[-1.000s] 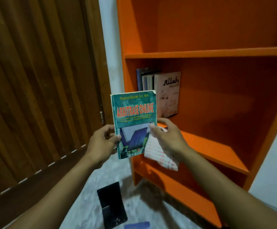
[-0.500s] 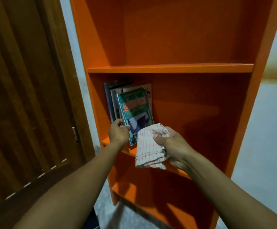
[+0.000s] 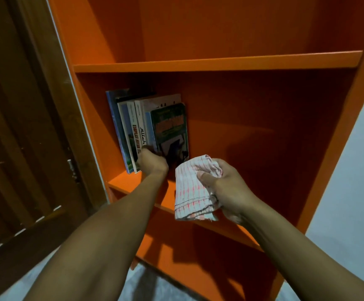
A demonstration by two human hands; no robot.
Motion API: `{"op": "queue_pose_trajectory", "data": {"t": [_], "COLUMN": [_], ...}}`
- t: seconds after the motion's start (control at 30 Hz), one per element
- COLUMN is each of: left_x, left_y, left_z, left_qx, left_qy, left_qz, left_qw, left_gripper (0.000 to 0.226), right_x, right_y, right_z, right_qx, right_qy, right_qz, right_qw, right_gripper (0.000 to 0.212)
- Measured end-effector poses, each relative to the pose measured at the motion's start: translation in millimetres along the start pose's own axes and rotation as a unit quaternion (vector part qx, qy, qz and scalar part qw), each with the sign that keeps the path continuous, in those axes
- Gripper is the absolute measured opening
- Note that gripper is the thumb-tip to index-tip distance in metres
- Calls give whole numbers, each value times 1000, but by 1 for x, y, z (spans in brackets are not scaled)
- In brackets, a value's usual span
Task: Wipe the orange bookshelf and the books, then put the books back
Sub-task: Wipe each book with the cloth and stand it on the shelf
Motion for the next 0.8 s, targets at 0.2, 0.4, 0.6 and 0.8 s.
{"op": "queue_pose_trajectory", "data": {"t": [0.2,0.4,0.6,0.8], "left_x": [9,-5,-44,-99], "left_y": [5,17,46,74], "left_z": [7,4,-11,-28], "left_qx": [0,44,139,162], "left_qy": [-9,26,44,67], "left_qz": [8,54,90,104], "left_qw": [1000,997,985,979], "left_gripper": [26,39,26,21], "right_x": [-3,4,25,55], "right_y": [-8,-16,-21,-27], "right_z": [3,-4,-18,-30], "right_qx": [4,13,26,39], "right_qy": [-4,10,24,39], "right_qz": [2,7,17,-7], "right_qw": [1000,1000,999,998], "right_gripper": [10,9,13,14]}}
Point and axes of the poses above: each hand's wrist, its own z-axis towards the middle knuckle, its own x-axis out of the palm, y = z × x, the point moved 4 cm from there along z, towards the middle knuckle, and after that the axes turned 6 degrees about -z, right-handed, at the moved point
